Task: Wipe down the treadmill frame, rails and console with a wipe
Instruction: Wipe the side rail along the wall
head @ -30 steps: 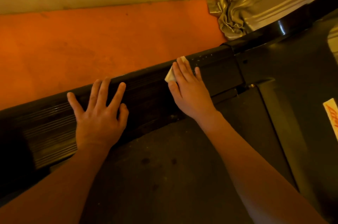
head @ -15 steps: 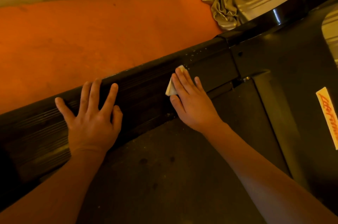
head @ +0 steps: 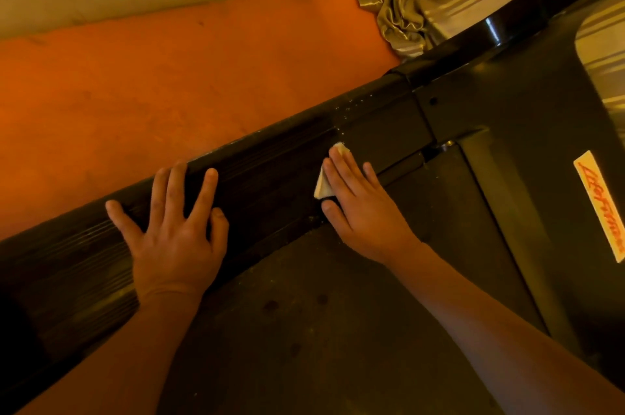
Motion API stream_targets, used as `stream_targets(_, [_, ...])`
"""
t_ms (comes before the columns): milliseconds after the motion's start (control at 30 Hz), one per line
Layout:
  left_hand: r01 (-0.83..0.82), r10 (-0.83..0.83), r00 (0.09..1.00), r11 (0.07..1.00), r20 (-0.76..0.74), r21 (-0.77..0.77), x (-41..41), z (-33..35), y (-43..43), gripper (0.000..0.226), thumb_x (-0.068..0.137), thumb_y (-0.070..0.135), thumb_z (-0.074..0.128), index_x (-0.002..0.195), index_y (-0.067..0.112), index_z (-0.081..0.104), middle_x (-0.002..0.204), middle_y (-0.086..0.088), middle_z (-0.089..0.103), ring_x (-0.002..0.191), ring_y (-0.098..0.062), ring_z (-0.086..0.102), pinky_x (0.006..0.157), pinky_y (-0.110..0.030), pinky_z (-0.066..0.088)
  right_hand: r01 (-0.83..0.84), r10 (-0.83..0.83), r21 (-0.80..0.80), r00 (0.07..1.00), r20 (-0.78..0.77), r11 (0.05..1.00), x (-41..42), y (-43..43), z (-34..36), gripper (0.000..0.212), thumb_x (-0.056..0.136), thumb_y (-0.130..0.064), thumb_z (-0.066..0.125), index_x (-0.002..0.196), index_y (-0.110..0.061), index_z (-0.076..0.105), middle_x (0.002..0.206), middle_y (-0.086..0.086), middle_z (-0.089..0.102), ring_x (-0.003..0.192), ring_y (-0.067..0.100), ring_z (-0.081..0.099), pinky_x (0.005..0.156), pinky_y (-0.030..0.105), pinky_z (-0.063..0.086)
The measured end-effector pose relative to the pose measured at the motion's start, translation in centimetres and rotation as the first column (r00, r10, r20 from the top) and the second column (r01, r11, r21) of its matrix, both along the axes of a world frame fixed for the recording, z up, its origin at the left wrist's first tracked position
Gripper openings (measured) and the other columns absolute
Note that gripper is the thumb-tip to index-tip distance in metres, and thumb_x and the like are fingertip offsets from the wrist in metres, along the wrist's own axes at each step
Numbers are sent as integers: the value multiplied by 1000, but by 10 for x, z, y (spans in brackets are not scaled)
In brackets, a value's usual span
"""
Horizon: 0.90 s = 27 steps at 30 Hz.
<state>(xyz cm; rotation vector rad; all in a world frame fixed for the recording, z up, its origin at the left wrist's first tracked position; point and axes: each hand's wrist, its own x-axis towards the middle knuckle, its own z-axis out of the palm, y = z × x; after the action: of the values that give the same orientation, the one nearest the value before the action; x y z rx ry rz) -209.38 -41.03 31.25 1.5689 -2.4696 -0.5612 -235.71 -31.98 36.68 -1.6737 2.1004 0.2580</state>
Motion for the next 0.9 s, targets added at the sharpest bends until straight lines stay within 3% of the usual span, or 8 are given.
stream_targets(200, [-8, 8, 1000, 1000, 18, 13, 0, -2, 0, 57, 102, 40, 32, 158, 28, 33, 165, -13, 24, 155, -30, 15, 113, -77, 0, 22, -22, -53, 1000, -2, 998, -4, -73, -9, 66, 110, -49, 20, 164, -17, 0, 172, 0, -11, 157, 15, -14, 124, 37, -12])
stream_targets(333, [-5, 5, 1000, 1000, 18, 15, -1, -3, 0, 58, 101, 40, 33, 158, 28, 32, 165, -13, 23, 155, -30, 15, 113, -77, 0, -23, 23, -59, 1000, -3, 998, -10, -48, -7, 66, 111, -50, 21, 164, -19, -1, 171, -2, -14, 156, 13, -16, 124, 34, -13])
stream_targets(533, [-4, 4, 1000, 1000, 15, -1, 0, -1, -1, 57, 101, 39, 33, 157, 27, 34, 165, -14, 25, 155, -30, 16, 113, -75, -2, 35, -36, -21, 999, -17, 999, -5, 13, -3, 63, 111, -49, 20, 163, -23, -2, 170, -7, -16, 154, 6, -22, 126, 35, -12])
stream_targets(667, [-8, 8, 1000, 1000, 16, -3, 0, -2, -2, 57, 101, 39, 34, 158, 27, 33, 165, -14, 25, 155, -30, 15, 113, -76, -1, 64, -65, -57, 998, -14, 996, -11, -24, -4, 65, 110, -51, 20, 163, -20, -2, 169, -4, -16, 155, 11, -20, 122, 32, -18])
stream_targets(800, [-11, 11, 1000, 1000, 16, -3, 1, -4, -1, 57, 101, 39, 35, 158, 28, 33, 165, -12, 23, 155, -28, 14, 114, -76, -1, 105, -107, -100, 994, -18, 989, -20, -75, -7, 65, 111, -48, 20, 164, -14, 4, 172, 2, -8, 157, 17, -12, 122, 35, -14])
stream_targets(900, [-13, 13, 1000, 1000, 14, -11, 0, -4, 0, 57, 102, 39, 35, 158, 28, 33, 165, -12, 23, 155, -28, 14, 114, -76, -1, 70, -70, -107, 998, -2, 992, -23, -61, -8, 65, 111, -49, 18, 164, -16, 3, 172, 0, -8, 157, 15, -13, 124, 37, -13])
